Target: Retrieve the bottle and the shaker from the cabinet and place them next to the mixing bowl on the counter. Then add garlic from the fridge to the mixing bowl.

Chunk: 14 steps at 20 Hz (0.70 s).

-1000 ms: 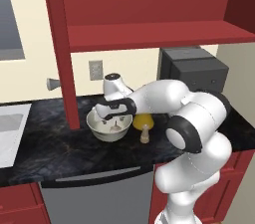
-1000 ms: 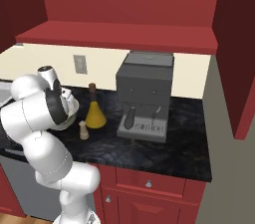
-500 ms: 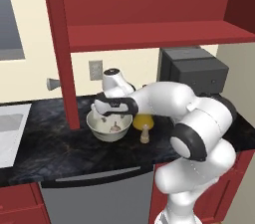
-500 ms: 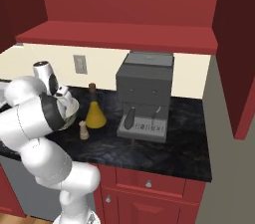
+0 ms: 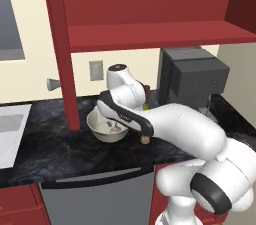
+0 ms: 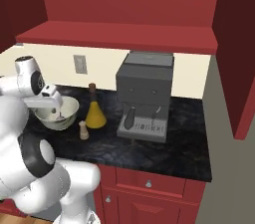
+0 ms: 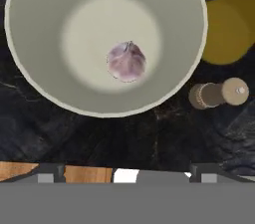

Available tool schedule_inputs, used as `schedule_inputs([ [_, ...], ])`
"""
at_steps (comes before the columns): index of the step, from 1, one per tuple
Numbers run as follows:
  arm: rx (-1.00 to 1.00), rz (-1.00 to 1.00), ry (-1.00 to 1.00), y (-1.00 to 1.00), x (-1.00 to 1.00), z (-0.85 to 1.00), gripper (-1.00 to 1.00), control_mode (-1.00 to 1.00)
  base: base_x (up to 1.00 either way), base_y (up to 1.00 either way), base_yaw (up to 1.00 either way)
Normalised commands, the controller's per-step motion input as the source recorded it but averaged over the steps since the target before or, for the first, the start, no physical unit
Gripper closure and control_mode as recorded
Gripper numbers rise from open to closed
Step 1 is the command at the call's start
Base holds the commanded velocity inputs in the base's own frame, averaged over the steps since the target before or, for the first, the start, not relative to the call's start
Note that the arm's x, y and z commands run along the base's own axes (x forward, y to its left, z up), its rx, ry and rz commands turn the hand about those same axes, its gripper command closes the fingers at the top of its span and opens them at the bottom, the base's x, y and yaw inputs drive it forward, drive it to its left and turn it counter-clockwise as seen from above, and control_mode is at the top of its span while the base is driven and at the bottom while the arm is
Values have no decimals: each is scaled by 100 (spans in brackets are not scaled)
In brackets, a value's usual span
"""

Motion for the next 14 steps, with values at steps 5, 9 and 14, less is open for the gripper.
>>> schedule_inputs([
  [5,0,-3,-6,-83,-100,25,-100,-100,0,0,0],
  [9,0,-3,-11,-74,-99,33,-100,-100,0,0,0],
  [14,0,-3,-5,-65,-51,18,-100,-100,0,0,0],
])
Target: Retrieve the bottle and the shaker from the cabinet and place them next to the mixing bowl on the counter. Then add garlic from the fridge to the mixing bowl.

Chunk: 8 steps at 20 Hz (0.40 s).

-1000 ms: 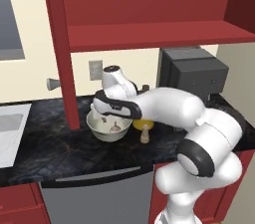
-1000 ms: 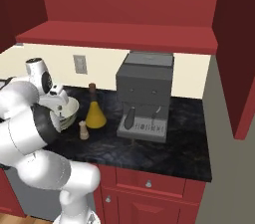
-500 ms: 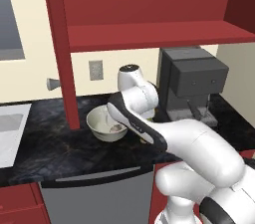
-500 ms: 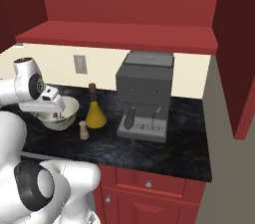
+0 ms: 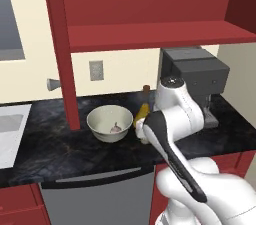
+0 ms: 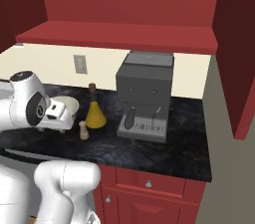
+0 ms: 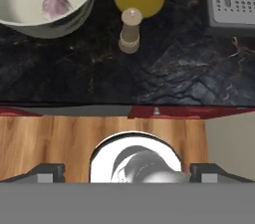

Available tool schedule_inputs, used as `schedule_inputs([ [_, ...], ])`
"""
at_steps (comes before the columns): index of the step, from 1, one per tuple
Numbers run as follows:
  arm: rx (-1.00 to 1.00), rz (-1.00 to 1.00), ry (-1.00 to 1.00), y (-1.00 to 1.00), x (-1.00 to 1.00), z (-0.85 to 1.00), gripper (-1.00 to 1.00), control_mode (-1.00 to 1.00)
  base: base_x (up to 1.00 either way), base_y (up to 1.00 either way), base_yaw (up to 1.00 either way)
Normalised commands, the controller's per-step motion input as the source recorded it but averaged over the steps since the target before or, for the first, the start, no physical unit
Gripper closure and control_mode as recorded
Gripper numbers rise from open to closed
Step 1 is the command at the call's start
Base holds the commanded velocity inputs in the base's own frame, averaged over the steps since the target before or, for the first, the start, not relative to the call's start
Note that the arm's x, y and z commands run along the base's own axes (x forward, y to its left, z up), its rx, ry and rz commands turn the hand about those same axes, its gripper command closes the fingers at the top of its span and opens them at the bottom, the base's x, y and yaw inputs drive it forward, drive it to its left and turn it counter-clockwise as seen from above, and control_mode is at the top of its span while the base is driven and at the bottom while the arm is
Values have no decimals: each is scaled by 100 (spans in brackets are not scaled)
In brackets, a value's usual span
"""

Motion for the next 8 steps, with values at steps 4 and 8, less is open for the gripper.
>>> schedule_inputs([
  [4,0,-2,0,-82,0,0,-100,-100,0,0,0],
  [8,0,0,0,-62,0,0,-100,-100,0,0,0],
])
